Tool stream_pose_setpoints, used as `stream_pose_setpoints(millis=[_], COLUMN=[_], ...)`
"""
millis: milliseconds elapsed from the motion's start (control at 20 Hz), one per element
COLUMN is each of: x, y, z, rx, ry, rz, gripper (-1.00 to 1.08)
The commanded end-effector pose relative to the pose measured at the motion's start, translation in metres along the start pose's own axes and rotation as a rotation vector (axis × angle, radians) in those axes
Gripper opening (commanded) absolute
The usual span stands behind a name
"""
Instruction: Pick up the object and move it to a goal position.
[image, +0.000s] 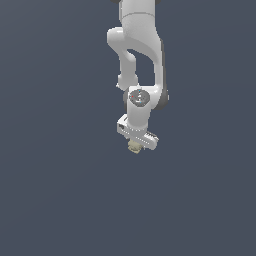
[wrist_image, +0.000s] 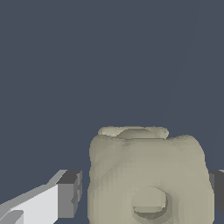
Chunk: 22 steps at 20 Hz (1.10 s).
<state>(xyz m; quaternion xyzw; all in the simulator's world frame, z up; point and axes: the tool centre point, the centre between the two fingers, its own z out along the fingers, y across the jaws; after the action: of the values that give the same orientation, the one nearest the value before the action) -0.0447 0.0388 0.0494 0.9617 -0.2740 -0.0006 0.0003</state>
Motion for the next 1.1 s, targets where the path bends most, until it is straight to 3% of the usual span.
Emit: stream_pose_setpoints(millis=[0, 150, 200, 1050], x=[0.000, 0.001, 0.001, 0.001], y=[0.000, -0.001, -0.001, -0.002], z=[0.007, 0.009, 0.009, -0.006], rx=[0.001, 0.001, 0.001, 0.002], ry=[0.001, 0.001, 0.001, 0.002], rz=[0.001, 0.001, 0.001, 0.000], gripper=[1.00, 1.00, -1.00, -1.00])
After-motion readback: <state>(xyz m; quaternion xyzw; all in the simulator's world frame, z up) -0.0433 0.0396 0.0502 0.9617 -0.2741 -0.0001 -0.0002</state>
